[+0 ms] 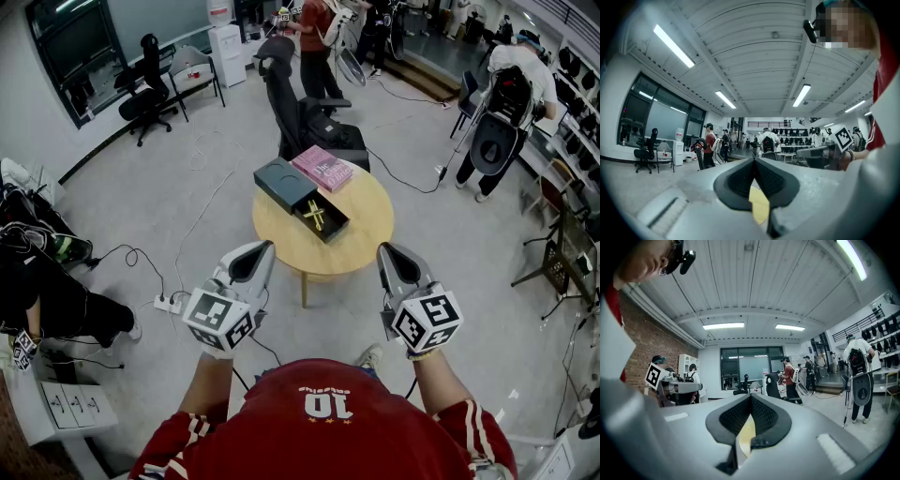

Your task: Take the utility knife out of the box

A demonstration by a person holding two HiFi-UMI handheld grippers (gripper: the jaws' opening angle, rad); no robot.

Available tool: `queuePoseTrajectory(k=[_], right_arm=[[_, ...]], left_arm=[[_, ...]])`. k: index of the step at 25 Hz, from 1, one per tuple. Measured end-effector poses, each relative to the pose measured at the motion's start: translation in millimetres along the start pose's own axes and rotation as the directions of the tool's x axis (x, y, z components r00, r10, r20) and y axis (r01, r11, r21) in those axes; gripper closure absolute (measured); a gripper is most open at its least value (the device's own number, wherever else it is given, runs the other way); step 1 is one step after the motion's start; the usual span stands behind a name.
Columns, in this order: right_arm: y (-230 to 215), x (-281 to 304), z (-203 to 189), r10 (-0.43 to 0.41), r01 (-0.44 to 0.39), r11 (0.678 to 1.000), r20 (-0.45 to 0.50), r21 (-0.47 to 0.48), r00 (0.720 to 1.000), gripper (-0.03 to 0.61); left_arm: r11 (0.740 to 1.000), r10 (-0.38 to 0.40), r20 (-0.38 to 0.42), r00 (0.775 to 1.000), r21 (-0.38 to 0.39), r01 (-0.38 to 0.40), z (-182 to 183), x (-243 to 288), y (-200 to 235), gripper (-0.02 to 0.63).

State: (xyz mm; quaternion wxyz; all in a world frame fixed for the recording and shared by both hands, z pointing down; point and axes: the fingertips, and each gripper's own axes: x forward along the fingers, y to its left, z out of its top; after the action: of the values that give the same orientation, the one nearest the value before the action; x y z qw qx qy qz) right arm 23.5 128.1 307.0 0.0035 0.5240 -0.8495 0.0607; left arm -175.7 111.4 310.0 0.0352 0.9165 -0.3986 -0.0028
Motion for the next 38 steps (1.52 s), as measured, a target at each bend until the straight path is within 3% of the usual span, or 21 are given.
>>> queuePoseTrajectory(k=[20,38], right_arm=[[2,-24,11,-0.045,0.045,0.999,0.035,-0.008,0.998,0.580],[13,-20,2,-0.036,0.035,0.999,-0.019,-0.032,0.999,0.578]], left_arm=[[1.000,-0.023,0.019,1.000,0.008,0.023,6,-4,-15,0.611],[0.999,-0.045,0.023,0.999,-0.030,0.046,-7,-10,-21,0.611]])
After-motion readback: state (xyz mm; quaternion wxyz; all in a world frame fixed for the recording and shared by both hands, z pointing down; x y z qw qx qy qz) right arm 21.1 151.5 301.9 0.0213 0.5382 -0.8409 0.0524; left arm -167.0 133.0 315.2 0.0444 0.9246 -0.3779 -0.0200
